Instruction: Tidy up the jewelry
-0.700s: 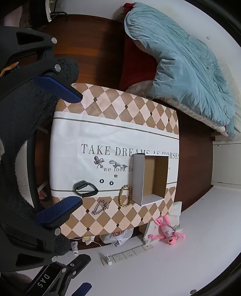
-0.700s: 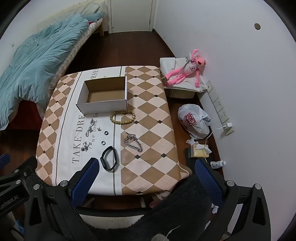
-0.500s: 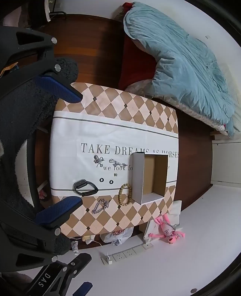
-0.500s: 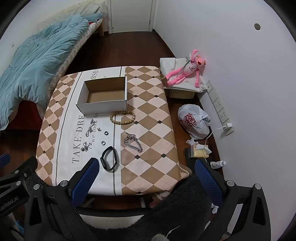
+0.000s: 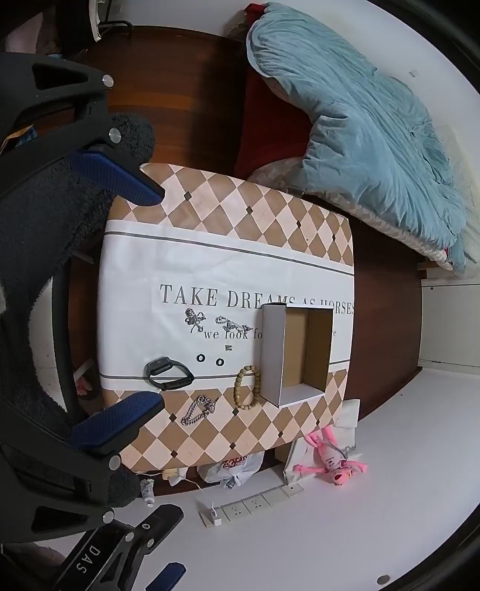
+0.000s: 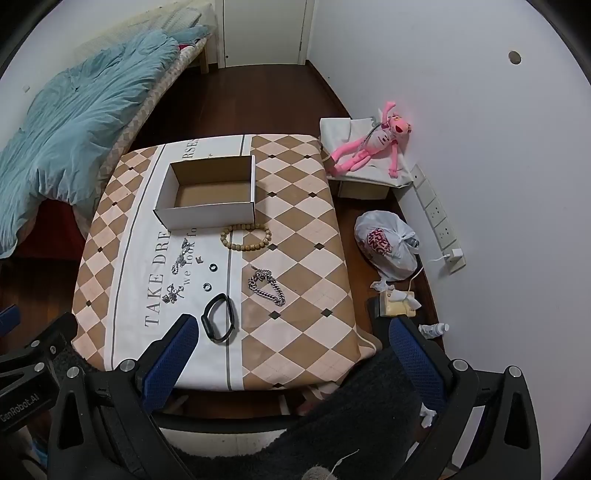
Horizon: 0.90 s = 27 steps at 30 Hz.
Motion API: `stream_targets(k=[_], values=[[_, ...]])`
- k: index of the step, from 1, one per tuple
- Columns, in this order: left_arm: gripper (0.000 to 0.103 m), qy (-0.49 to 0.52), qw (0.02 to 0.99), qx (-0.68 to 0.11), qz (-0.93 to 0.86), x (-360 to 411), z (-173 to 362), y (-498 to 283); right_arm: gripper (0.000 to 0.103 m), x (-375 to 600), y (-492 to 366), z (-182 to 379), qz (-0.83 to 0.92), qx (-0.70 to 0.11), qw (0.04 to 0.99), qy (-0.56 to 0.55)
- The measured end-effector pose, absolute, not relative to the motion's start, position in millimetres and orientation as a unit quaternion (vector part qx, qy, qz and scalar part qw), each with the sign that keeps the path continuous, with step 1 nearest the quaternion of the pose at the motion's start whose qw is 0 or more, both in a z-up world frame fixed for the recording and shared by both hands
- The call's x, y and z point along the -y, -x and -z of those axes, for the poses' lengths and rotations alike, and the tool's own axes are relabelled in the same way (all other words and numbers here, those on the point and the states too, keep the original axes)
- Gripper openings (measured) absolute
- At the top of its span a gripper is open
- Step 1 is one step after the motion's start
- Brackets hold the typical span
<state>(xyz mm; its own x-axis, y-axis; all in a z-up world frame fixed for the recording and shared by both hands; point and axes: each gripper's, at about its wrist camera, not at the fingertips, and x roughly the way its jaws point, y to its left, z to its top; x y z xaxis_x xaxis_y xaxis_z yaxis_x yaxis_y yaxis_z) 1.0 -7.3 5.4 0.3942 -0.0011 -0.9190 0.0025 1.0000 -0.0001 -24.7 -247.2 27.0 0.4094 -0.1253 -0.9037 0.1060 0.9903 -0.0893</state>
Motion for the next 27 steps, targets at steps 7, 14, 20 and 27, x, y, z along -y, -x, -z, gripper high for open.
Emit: stream_targets(k=[7, 14, 20, 27], values=[[0.103, 0.000, 0.835, -0.550, 0.002, 6.7, -5.3, -0.7, 0.103, 246.4, 23.3, -28.7, 0.071, -0.538, 0.840, 0.010], [0.103, 0.001, 0.835, -0.550, 0.003, 6.6, -5.6, -0.7, 0.103, 246.2, 23.2, -29.5, 0.071, -0.538, 0.840, 0.011], [0.103, 0.001, 0.835, -0.550, 0.003, 8.3, -6.2, -2.9, 0.103, 246.1, 22.8, -29.0, 0.071, -0.538, 0.840, 0.012], [0.103, 0.001, 0.836, -0.549, 0.003, 7.1, -5.4, -2.1, 0.103, 245.8, 22.6, -29.6, 0.071, -0.538, 0.840, 0.012]])
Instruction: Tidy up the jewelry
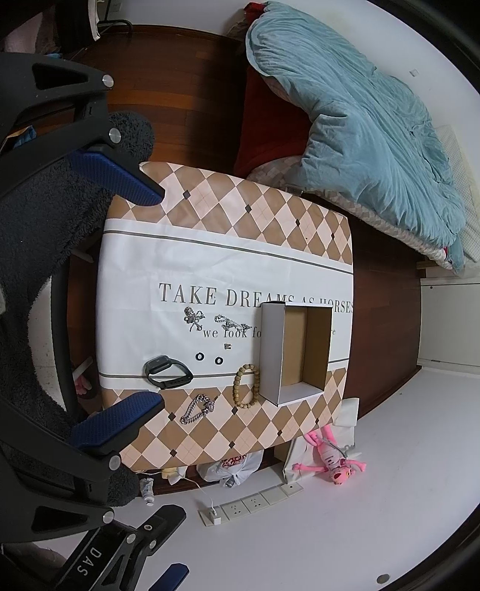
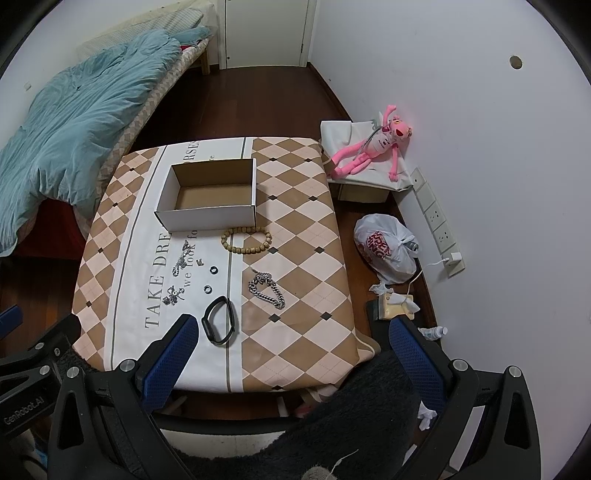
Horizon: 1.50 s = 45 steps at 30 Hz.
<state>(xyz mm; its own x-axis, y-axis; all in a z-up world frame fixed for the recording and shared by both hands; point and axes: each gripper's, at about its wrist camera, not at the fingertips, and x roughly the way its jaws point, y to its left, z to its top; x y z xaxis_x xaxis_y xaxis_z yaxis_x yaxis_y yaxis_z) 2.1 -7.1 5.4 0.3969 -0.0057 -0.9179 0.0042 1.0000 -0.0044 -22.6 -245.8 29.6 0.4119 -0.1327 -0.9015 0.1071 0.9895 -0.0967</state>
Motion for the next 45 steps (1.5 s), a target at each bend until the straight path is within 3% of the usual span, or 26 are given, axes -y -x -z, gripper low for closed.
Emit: stream_targets(k=[45], values=[[0.103, 0.014, 0.846, -0.534, 0.010, 4.0, -24.4, -8.0, 0.103, 244.8, 22.8, -54.5, 0.070, -0.514, 0.855, 0.016]])
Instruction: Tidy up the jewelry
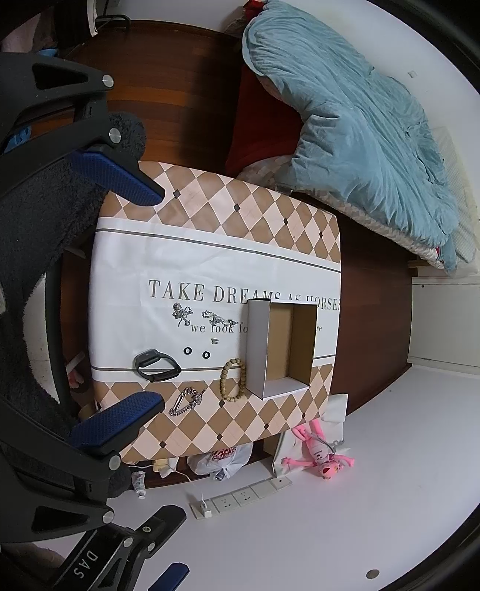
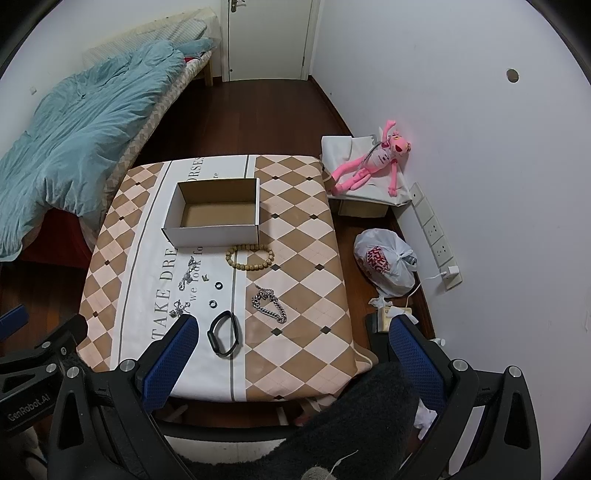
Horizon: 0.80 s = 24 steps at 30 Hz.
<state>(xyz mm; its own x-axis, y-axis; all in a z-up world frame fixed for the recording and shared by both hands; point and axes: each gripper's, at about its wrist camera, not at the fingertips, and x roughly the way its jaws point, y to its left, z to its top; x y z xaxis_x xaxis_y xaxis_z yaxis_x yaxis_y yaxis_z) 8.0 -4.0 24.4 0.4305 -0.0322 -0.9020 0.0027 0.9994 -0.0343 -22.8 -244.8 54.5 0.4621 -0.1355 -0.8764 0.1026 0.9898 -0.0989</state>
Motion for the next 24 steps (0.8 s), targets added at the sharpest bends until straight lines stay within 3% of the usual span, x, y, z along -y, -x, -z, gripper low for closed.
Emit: stream_targets(k=[11, 24], values=[[0.103, -0.009, 0.846, -0.533, 0.005, 8.8, -12.9, -21.8, 0.103, 256.9, 11.8, -43.5, 0.081, -0.523, 0.848, 0.004], [0.103, -0.066, 0.799, -0.598, 0.020, 61.0, 96.9, -64.9, 0.103, 306.9, -24.6, 83.9, 0.116, -0.597, 0.794, 0.007]])
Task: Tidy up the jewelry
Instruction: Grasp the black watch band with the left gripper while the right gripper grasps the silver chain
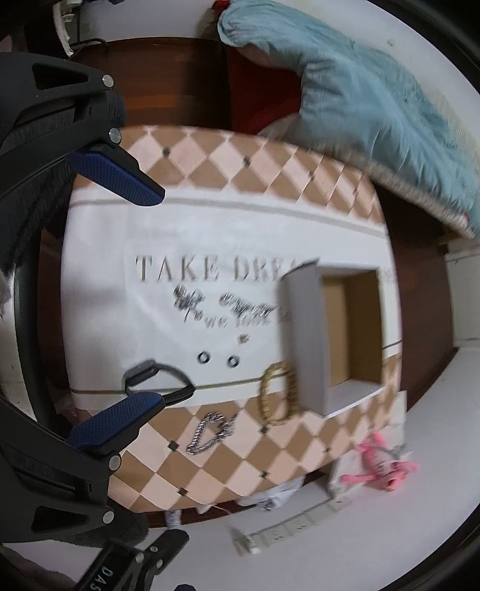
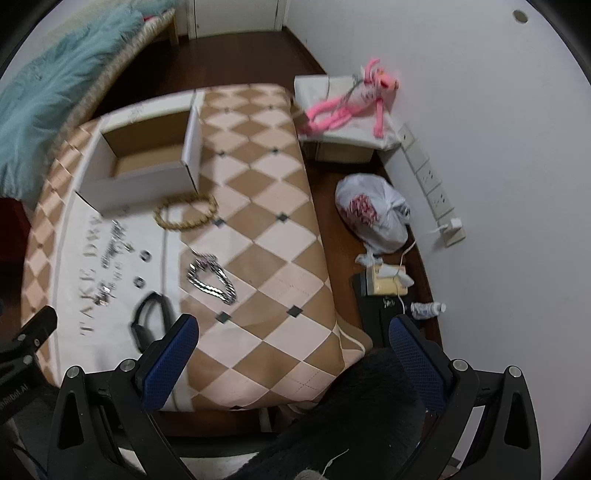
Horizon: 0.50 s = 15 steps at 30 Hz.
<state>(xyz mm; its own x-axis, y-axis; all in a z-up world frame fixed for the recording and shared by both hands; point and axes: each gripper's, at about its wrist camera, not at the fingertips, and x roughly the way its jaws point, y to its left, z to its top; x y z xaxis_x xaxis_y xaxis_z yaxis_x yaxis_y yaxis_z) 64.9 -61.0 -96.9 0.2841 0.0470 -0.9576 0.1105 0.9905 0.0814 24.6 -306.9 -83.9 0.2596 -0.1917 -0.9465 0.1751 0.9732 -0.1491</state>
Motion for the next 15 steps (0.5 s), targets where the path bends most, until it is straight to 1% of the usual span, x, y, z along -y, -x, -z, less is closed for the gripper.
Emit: stream_targets(k=[6, 15], values=[[0.103, -0.079, 0.776, -0.626, 0.027, 84.3, 138.0, -70.3, 0.103, 318.0, -26.5, 129.4, 0.120, -0.626, 0.771, 0.008], [0.102, -0.076, 0.752, -0.654, 0.040, 105.7, 175.5, -73.9, 0.103, 335.3, -29.3, 165.8, 0.134, -0.651, 0.748, -0.001]])
